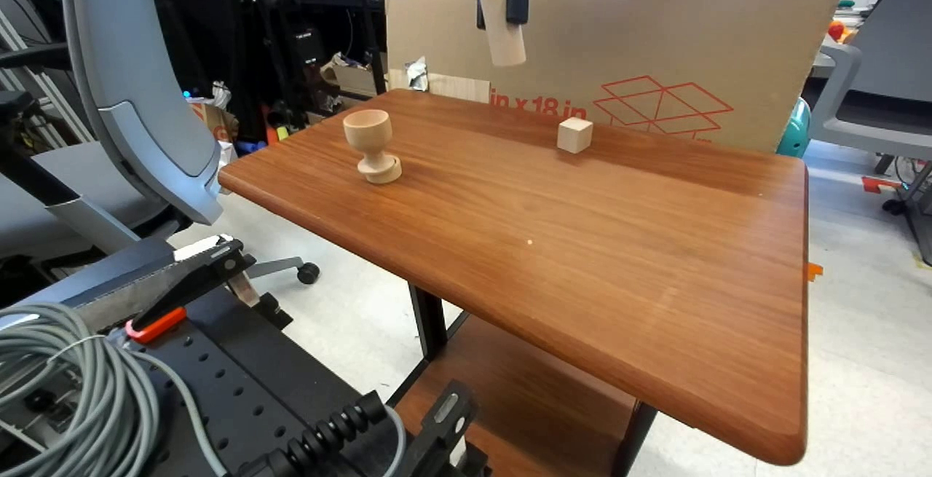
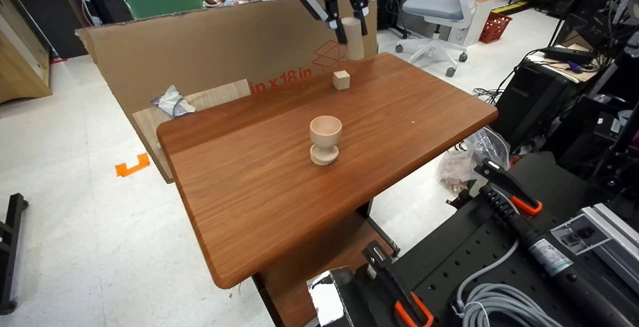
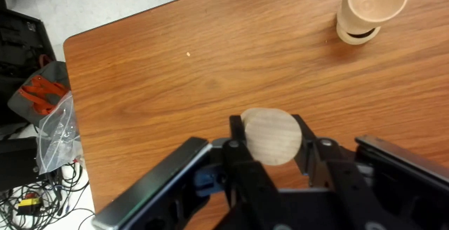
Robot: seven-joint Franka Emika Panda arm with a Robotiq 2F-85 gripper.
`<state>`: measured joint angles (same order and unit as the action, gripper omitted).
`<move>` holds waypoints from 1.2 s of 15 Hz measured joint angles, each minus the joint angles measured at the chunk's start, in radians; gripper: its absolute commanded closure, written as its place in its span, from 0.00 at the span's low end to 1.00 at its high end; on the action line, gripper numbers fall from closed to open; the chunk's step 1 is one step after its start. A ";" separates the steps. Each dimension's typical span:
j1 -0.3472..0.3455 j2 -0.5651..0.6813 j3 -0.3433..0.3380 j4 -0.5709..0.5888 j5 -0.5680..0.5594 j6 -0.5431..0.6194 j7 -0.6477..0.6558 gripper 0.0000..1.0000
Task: Remove the cylinder from the wooden cup then put it back in the cup.
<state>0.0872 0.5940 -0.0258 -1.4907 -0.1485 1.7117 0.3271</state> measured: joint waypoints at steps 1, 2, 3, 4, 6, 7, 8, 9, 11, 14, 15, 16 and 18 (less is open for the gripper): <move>-0.001 0.028 0.000 0.011 0.006 0.001 0.001 0.90; -0.001 0.055 0.000 0.022 0.016 0.001 0.001 0.90; 0.000 0.082 0.001 0.033 0.025 0.001 0.001 0.90; 0.000 0.108 0.001 0.044 0.035 0.001 0.001 0.90; 0.000 0.153 0.001 0.068 0.047 0.001 0.001 0.90; 0.000 0.174 0.001 0.081 0.054 0.001 0.001 0.90; 0.000 0.193 0.001 0.096 0.058 0.001 0.001 0.90; 0.000 0.209 0.000 0.110 0.059 0.001 0.001 0.90; 0.000 0.232 -0.002 0.139 0.059 0.001 0.001 0.90; 0.000 0.255 -0.004 0.175 0.058 0.001 0.001 0.90; 0.000 0.260 -0.004 0.183 0.058 0.001 0.001 0.90; 0.000 0.266 -0.004 0.191 0.058 0.001 0.001 0.90; 0.000 0.277 -0.004 0.206 0.058 0.001 0.001 0.90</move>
<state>0.0873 0.8711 -0.0301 -1.2852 -0.0903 1.7129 0.3280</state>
